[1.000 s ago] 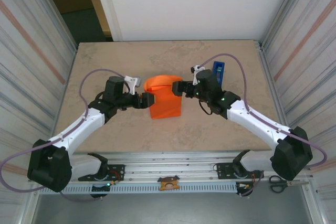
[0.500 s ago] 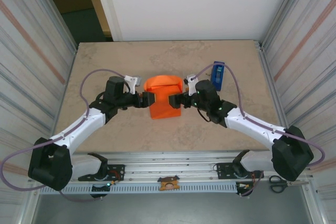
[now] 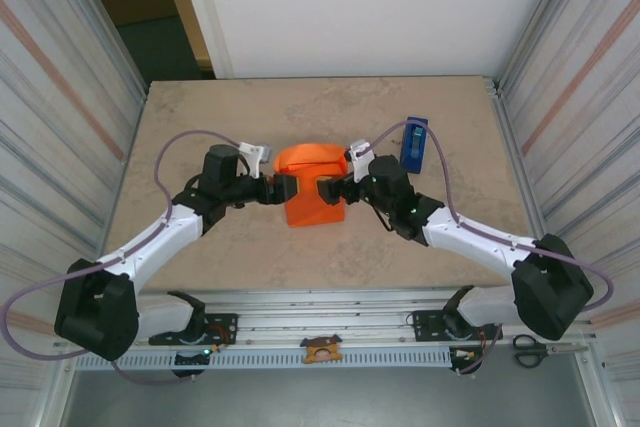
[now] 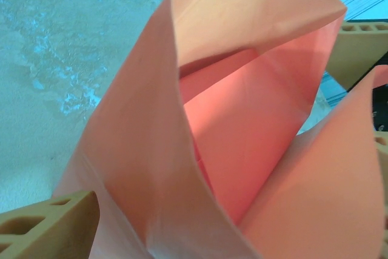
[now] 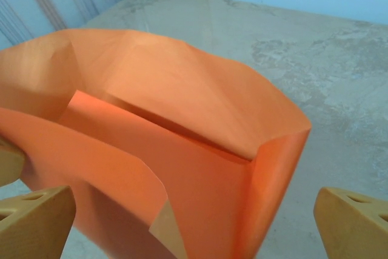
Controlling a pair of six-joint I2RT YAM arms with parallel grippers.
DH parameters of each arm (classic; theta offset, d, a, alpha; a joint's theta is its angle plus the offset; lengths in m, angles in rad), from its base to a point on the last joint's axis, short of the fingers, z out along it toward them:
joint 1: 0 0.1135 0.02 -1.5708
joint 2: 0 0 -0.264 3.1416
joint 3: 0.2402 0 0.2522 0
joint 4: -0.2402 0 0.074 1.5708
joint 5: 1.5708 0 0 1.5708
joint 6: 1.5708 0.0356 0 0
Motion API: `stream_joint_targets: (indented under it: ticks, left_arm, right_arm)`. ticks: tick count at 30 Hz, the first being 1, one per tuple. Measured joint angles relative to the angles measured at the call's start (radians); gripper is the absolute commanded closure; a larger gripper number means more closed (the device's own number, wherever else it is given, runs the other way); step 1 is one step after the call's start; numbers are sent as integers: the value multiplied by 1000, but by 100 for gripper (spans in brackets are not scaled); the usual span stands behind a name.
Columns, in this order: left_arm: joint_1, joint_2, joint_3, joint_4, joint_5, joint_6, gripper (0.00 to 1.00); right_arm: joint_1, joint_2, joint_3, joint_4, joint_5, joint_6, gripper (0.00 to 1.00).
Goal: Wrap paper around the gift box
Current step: Fold the wrapping paper for the gift box.
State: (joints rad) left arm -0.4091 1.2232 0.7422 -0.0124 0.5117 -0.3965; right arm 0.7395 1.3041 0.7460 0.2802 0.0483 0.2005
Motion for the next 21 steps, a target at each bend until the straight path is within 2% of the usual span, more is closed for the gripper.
stream_joint_targets:
  ticks: [9, 13, 17, 21]
  left_arm:
    - [8, -5, 8, -16, -1, 13, 15]
    - [11, -45, 8, -20, -10, 20, 13]
    - [11, -97, 8, -34, -32, 38, 1]
    - [17, -154, 7, -37, -68, 63, 1]
  right_arm:
    - [-13, 80, 38, -6, 2, 62, 17]
    - [-13, 99, 51, -42, -1, 90, 27]
    - [-13, 99, 51, -64, 0, 111, 29]
    - [-12, 99, 51, -72, 0, 129, 30]
